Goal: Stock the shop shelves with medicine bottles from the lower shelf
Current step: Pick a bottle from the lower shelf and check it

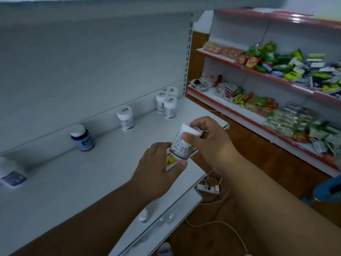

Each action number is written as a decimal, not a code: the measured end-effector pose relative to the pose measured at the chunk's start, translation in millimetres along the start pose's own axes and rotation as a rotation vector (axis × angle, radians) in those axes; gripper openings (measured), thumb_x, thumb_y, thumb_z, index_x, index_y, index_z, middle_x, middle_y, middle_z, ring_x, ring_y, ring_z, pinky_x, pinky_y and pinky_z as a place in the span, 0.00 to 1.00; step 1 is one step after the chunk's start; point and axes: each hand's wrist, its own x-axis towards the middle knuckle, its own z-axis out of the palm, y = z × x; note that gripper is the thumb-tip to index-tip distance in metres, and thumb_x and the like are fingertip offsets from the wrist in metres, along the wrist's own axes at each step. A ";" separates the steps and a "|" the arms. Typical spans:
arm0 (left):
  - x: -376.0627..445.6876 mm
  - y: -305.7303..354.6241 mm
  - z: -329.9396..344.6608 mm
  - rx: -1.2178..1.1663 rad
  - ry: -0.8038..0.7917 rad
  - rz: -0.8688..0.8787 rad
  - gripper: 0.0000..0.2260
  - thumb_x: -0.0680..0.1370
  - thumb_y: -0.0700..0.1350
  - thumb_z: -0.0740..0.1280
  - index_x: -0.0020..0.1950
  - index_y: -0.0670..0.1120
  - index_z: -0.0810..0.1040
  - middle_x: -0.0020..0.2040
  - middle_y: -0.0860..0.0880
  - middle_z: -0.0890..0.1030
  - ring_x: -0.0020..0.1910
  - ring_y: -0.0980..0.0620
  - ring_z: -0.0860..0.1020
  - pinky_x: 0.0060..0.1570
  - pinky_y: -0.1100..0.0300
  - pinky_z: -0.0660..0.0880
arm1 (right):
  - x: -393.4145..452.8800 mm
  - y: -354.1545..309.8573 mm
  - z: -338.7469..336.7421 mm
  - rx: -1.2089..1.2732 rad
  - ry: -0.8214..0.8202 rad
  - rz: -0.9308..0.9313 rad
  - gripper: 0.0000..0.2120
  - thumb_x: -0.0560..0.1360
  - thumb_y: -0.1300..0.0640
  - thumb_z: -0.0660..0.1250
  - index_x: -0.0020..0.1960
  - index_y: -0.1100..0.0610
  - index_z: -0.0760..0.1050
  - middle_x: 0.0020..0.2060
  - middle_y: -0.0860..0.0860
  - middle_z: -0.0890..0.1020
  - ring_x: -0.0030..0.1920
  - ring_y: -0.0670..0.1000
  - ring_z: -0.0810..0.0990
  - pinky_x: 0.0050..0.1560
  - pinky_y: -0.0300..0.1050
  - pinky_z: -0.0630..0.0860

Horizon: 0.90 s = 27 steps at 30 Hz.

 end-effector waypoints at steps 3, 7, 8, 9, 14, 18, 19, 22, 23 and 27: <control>44.8 8.7 13.2 0.033 -0.032 -0.055 0.45 0.67 0.76 0.46 0.75 0.49 0.64 0.73 0.49 0.68 0.69 0.50 0.68 0.69 0.51 0.66 | 40.1 4.0 -25.2 -0.106 -0.054 -0.018 0.10 0.73 0.56 0.74 0.51 0.50 0.75 0.51 0.50 0.80 0.53 0.51 0.80 0.51 0.50 0.83; 90.6 19.6 27.0 0.067 -0.067 -0.120 0.47 0.67 0.79 0.45 0.77 0.51 0.60 0.76 0.51 0.63 0.73 0.51 0.63 0.72 0.49 0.63 | 94.5 12.0 -57.0 -0.207 -0.112 -0.081 0.11 0.75 0.56 0.73 0.55 0.49 0.74 0.53 0.44 0.77 0.53 0.43 0.77 0.46 0.34 0.80; 102.0 19.6 32.0 0.086 -0.065 -0.133 0.45 0.69 0.79 0.46 0.77 0.51 0.60 0.76 0.51 0.63 0.73 0.51 0.63 0.72 0.49 0.62 | 111.6 15.7 -61.5 -0.252 -0.132 -0.080 0.12 0.75 0.55 0.73 0.55 0.48 0.73 0.54 0.43 0.77 0.53 0.43 0.77 0.47 0.36 0.79; 113.0 18.9 37.5 0.108 -0.059 -0.150 0.44 0.70 0.78 0.48 0.77 0.51 0.60 0.76 0.51 0.63 0.74 0.50 0.63 0.73 0.50 0.62 | 129.5 19.3 -65.1 -0.300 -0.157 -0.082 0.12 0.75 0.54 0.73 0.55 0.47 0.73 0.55 0.44 0.77 0.53 0.44 0.77 0.48 0.37 0.78; 159.0 20.3 68.9 0.183 0.088 -0.235 0.35 0.75 0.65 0.65 0.77 0.50 0.61 0.75 0.49 0.64 0.72 0.48 0.64 0.71 0.53 0.63 | 217.3 38.4 -73.3 -0.490 -0.327 -0.205 0.16 0.74 0.53 0.74 0.58 0.47 0.71 0.57 0.45 0.77 0.53 0.46 0.78 0.51 0.44 0.79; 194.0 27.0 84.8 0.328 0.318 -0.326 0.32 0.74 0.58 0.69 0.74 0.48 0.65 0.73 0.47 0.67 0.72 0.45 0.65 0.71 0.50 0.63 | 270.3 52.5 -67.3 -0.640 -0.465 -0.360 0.16 0.74 0.51 0.73 0.58 0.45 0.70 0.57 0.47 0.77 0.54 0.48 0.76 0.56 0.52 0.78; 202.1 26.9 87.2 0.377 0.356 -0.344 0.32 0.74 0.58 0.69 0.74 0.47 0.65 0.74 0.46 0.67 0.73 0.44 0.64 0.72 0.49 0.63 | 278.2 55.9 -64.7 -0.650 -0.495 -0.393 0.16 0.74 0.52 0.73 0.58 0.47 0.70 0.59 0.48 0.76 0.55 0.48 0.74 0.59 0.52 0.77; 217.8 24.1 92.9 0.485 0.363 -0.421 0.37 0.75 0.57 0.68 0.79 0.46 0.56 0.79 0.45 0.57 0.78 0.44 0.54 0.75 0.49 0.54 | 292.1 65.3 -57.1 -0.695 -0.556 -0.517 0.17 0.75 0.54 0.73 0.60 0.51 0.71 0.61 0.50 0.74 0.56 0.50 0.73 0.59 0.48 0.74; 221.4 22.1 95.3 0.503 0.338 -0.448 0.39 0.77 0.57 0.66 0.81 0.46 0.51 0.81 0.46 0.51 0.80 0.46 0.48 0.76 0.51 0.50 | 295.9 66.9 -54.6 -0.705 -0.567 -0.563 0.17 0.75 0.54 0.72 0.60 0.52 0.71 0.60 0.50 0.74 0.56 0.50 0.74 0.55 0.47 0.74; 230.7 18.8 99.8 0.549 0.291 -0.498 0.39 0.79 0.56 0.61 0.81 0.47 0.42 0.82 0.50 0.43 0.79 0.52 0.39 0.76 0.55 0.44 | 313.4 68.3 -45.8 -0.749 -0.630 -0.665 0.17 0.75 0.56 0.71 0.60 0.52 0.70 0.61 0.51 0.72 0.54 0.53 0.75 0.49 0.43 0.69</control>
